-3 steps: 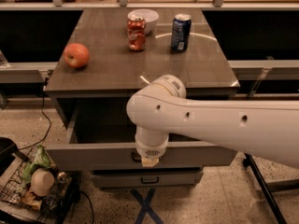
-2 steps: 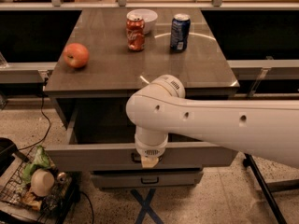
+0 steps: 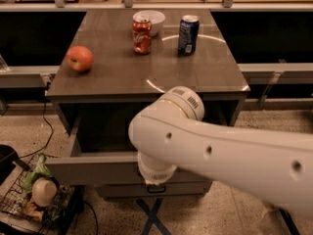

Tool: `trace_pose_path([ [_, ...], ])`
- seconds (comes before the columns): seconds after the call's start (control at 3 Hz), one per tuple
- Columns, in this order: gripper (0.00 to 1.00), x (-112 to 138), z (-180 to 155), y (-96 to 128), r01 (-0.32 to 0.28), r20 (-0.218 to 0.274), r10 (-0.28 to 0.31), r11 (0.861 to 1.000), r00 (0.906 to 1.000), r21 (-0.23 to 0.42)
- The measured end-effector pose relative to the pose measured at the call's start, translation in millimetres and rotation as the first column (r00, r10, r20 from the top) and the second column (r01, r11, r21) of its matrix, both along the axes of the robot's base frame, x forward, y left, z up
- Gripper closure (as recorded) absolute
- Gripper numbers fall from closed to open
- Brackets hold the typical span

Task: Open top drawer

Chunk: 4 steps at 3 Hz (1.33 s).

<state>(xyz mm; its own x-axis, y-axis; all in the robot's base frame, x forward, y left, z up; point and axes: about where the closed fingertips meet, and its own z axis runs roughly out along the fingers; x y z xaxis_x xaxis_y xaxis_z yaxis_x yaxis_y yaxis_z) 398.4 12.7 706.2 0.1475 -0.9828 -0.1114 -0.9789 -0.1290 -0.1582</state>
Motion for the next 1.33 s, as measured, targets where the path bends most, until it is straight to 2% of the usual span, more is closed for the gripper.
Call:
trace_pose_path([
  [0.33, 1.00, -24, 35, 4, -0.081, 0.085, 0.079, 0.996, 0.9933, 0.027],
  [0.67, 1.00, -16, 65, -4, -0.125, 0.146, 0.116, 0.991, 0.9825, 0.056],
  [1.0, 1.00, 3, 71, -12, -0.137, 0.173, 0.129, 0.990, 0.9764, 0.034],
  [1.33, 1.00, 44, 66, -24, -0.132, 0.171, 0.129, 0.991, 0.9768, 0.004],
])
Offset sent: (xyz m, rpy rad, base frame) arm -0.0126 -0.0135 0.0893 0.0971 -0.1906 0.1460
